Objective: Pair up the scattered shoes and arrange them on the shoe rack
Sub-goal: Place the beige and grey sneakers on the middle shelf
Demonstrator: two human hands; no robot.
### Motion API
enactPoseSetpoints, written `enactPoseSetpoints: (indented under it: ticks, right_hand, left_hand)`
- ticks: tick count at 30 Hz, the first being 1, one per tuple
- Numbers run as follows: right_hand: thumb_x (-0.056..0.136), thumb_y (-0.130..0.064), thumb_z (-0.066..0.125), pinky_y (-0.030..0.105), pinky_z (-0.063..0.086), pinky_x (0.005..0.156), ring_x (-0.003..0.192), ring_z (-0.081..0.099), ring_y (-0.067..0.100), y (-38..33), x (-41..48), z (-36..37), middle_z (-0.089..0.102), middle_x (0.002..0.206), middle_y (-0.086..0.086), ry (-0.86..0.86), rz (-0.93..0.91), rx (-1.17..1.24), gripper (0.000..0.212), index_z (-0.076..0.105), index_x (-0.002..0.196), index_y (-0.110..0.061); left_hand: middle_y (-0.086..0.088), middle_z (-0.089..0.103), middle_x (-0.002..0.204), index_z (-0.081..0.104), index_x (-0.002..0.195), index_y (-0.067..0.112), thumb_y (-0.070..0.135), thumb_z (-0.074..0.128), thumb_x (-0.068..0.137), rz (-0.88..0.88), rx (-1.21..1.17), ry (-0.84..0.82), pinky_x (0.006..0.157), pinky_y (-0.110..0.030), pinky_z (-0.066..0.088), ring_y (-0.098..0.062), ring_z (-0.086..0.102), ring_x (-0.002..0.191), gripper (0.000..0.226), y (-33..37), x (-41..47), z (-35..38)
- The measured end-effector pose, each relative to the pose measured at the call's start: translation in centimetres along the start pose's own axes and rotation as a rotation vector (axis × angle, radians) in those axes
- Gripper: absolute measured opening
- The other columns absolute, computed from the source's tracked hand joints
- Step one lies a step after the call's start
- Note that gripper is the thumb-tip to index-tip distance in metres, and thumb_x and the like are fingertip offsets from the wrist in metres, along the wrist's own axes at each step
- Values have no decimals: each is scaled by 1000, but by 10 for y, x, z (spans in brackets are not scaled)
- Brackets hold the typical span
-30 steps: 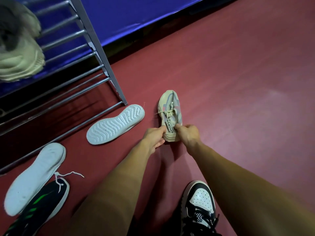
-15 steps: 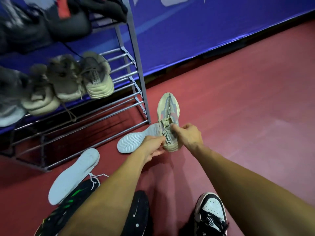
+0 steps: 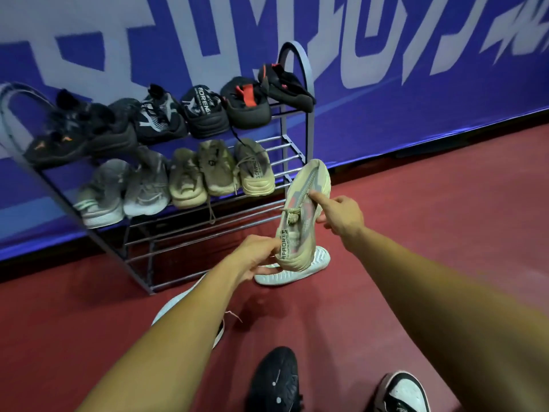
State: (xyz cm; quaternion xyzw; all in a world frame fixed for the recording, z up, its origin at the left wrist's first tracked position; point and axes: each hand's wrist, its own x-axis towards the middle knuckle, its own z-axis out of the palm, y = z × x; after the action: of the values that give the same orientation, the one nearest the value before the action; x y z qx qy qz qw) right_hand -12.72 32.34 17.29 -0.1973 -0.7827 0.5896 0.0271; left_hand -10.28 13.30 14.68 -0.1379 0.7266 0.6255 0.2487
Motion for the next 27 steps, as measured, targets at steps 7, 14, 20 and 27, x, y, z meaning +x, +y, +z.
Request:
enactPoseSetpoints:
  ticks: [7,14,20,27]
  right_hand:
    - [69,-69,66,31,48,61,64,65,18,-47,-13,36,76,87,11,-83,-23,36,60,62,87,-12]
    - [66,-67,66,40,46,78,85,60,27,-72,-17,58,72,108,19,-68,43,171,78,68,108,-2]
    - [66,-67,65,37,46,73,78,65,25,-75,-30,67,72,96,12,-151,64,186,68,69,100,-8]
    - [85,-29,66,17,39,37,44,49,17,-82,-29,42,54,63,7,-186,99,249,22,58,78,-9]
  left_hand:
    - [3,62,54,71,83,9,8,61,85,71,4,122,68,-35,60,-6,56,44,10,27,-39,-56]
    - [3,58,55,69,72,12,3,57,73,76,53,184,90,-48,56,-9,55,48,15,52,-67,-110]
    - [0,53,58,69,77,11,4,56,69,65,97,243,79,-39,57,-13,50,59,17,50,-81,-142]
    - [-2,58,57,66,56,14,8,57,67,119,37,337,66,-31,51,-15,54,53,16,43,-77,-149]
